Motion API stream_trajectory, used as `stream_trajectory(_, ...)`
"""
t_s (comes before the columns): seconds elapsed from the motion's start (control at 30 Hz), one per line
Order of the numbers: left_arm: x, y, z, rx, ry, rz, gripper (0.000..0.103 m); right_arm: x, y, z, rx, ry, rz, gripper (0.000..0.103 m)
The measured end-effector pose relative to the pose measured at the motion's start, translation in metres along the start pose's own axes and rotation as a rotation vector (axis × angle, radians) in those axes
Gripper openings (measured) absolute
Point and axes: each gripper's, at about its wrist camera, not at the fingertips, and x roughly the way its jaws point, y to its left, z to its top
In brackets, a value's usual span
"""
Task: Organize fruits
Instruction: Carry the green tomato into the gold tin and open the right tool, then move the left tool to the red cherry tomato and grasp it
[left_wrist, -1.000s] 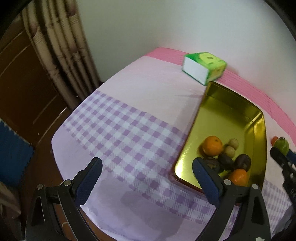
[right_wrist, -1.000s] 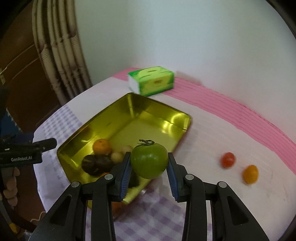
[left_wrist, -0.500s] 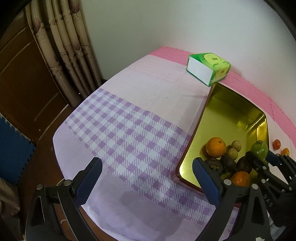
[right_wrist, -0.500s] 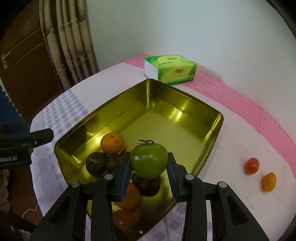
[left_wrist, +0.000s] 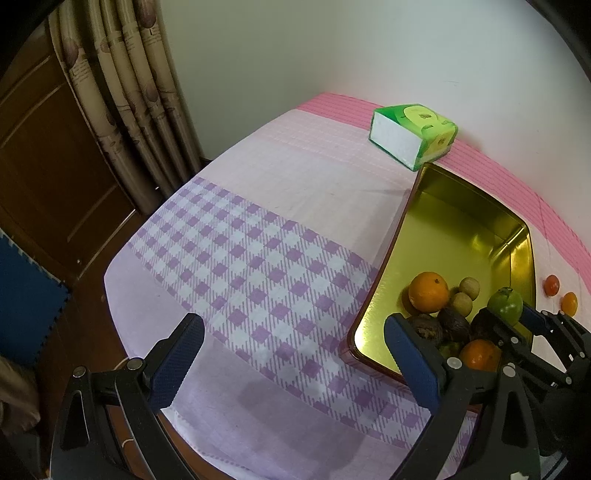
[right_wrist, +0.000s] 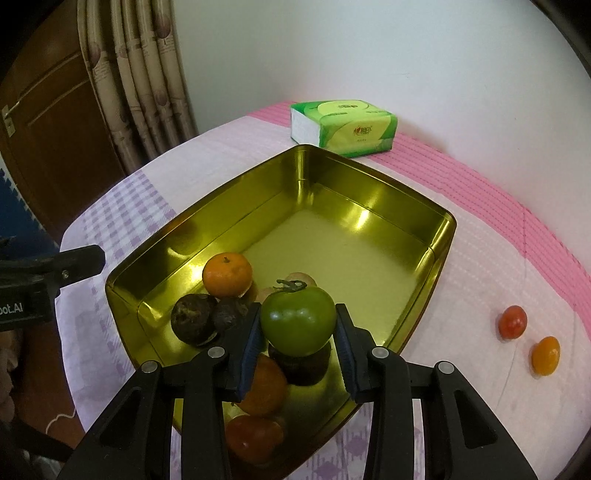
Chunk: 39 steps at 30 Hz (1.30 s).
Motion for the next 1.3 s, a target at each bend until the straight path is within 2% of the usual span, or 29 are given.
stream_trajectory(0.1, -0.001, -0.001, 0.000, 0.006, -0.003, -0.002, 0.097, -0.001, 0.000, 0.000, 0.004, -0.004, 0.001, 0.041)
stream_trajectory(0.23, -0.001, -0.002, 0.000, 0.010, -0.005, -0.003, 0.097, -0.008, 0.000, 0.001, 0.005, -0.031, -0.002, 0.062)
stream_trajectory(0.53, -0.002, -0.004, 0.000, 0.020, -0.008, -0.005, 0.097, -0.039, -0.014, 0.004, 0.048, -0.116, -0.011, 0.067)
stream_trajectory(0.7, -0.002, -0.004, 0.000, 0.021, -0.010, -0.004, 0.097, -0.063, -0.051, -0.009, 0.116, -0.157, -0.085, 0.073)
stream_trajectory(0.8, -0.003, -0.004, 0.000, 0.025, -0.017, -0.004, 0.097, -0.071, -0.085, -0.024, 0.180, -0.146, -0.151, 0.075)
stream_trajectory(1.07, -0.005, -0.014, -0.001, 0.073, -0.056, -0.020, 0.097, -0.063, -0.184, -0.081, 0.350, -0.038, -0.311, 0.076)
stream_trajectory(1.3, -0.009, -0.026, -0.004, 0.120, -0.101, -0.054, 0.097, -0.039, -0.223, -0.095, 0.394, 0.013, -0.340, 0.076)
